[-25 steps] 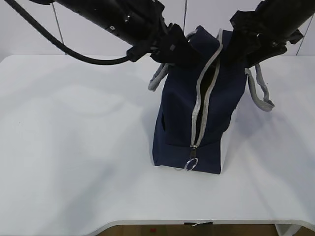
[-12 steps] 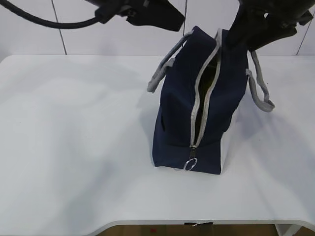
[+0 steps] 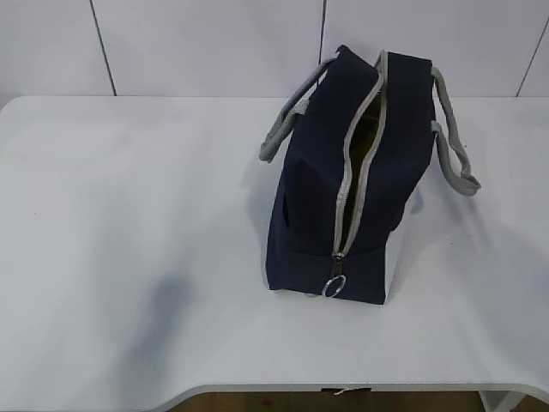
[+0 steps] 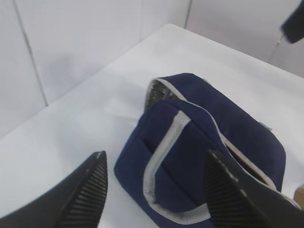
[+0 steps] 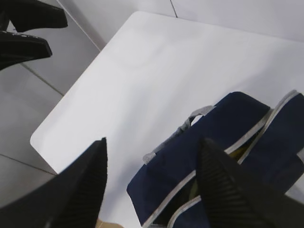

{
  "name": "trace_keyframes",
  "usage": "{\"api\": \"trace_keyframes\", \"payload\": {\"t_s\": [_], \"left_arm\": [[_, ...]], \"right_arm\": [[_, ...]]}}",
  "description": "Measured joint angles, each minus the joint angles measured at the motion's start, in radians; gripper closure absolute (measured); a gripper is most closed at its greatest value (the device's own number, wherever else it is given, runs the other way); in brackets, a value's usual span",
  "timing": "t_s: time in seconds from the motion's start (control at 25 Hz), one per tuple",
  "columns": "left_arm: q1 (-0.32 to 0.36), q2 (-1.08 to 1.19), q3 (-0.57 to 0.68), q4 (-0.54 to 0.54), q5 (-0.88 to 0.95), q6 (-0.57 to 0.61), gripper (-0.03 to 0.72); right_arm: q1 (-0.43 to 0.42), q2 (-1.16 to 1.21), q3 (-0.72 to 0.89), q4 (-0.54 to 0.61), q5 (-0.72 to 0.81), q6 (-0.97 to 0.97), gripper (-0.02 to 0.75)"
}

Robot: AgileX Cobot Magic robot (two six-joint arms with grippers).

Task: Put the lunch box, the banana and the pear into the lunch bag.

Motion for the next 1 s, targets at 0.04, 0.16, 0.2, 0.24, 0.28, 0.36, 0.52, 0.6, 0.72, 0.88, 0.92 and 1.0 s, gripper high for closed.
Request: {"api": "trace_keyframes", "payload": {"t_s": [0.04, 0.16, 0.2, 0.24, 0.28, 0.36, 0.52, 0.6, 0.72, 0.88, 0.92, 1.0], "left_arm": [[0.013, -0.008, 0.000, -0.005, 0.002, 0.000, 0.206], [0.030, -0.032, 0.000, -0.017, 0.004, -0.001, 0.206], [0.032, -0.037, 0.000, -0.021, 0.006, -0.002, 0.206], [0.031, -0.045, 0.000, -0.023, 0.008, -0.002, 0.206], [0.031, -0.053, 0.000, -0.025, 0.010, -0.002, 0.206], [0.031, -0.072, 0.000, -0.025, 0.014, -0.002, 0.206], [0.031, -0.107, 0.000, -0.025, 0.020, -0.002, 0.206], [0.032, -0.124, 0.000, -0.025, 0.022, -0.002, 0.206], [0.032, -0.146, 0.000, -0.025, 0.024, -0.002, 0.206], [0.032, -0.167, 0.000, -0.025, 0.026, -0.008, 0.206], [0.034, -0.170, 0.000, -0.025, 0.026, -0.011, 0.206], [0.037, -0.179, 0.000, -0.025, 0.026, -0.016, 0.206]], "right_arm": [[-0.002, -0.019, 0.000, 0.012, 0.000, -0.004, 0.266], [-0.004, -0.058, -0.002, 0.046, 0.002, -0.011, 0.265], [-0.004, -0.067, -0.002, 0.053, 0.002, -0.011, 0.265], [-0.004, -0.077, -0.002, 0.057, 0.000, -0.011, 0.265], [-0.004, -0.086, -0.002, 0.064, -0.008, -0.011, 0.265], [-0.004, -0.104, -0.002, 0.073, -0.029, -0.002, 0.265], [-0.004, -0.146, -0.002, 0.077, -0.087, 0.013, 0.265], [-0.006, -0.166, -0.002, 0.078, -0.113, 0.016, 0.269], [-0.006, -0.192, -0.002, 0.071, -0.140, 0.027, 0.286], [-0.006, -0.233, 0.026, 0.063, -0.176, 0.038, 0.295], [-0.006, -0.245, 0.039, 0.062, -0.190, 0.042, 0.296], [-0.006, -0.269, 0.064, 0.047, -0.222, 0.049, 0.297]]}}
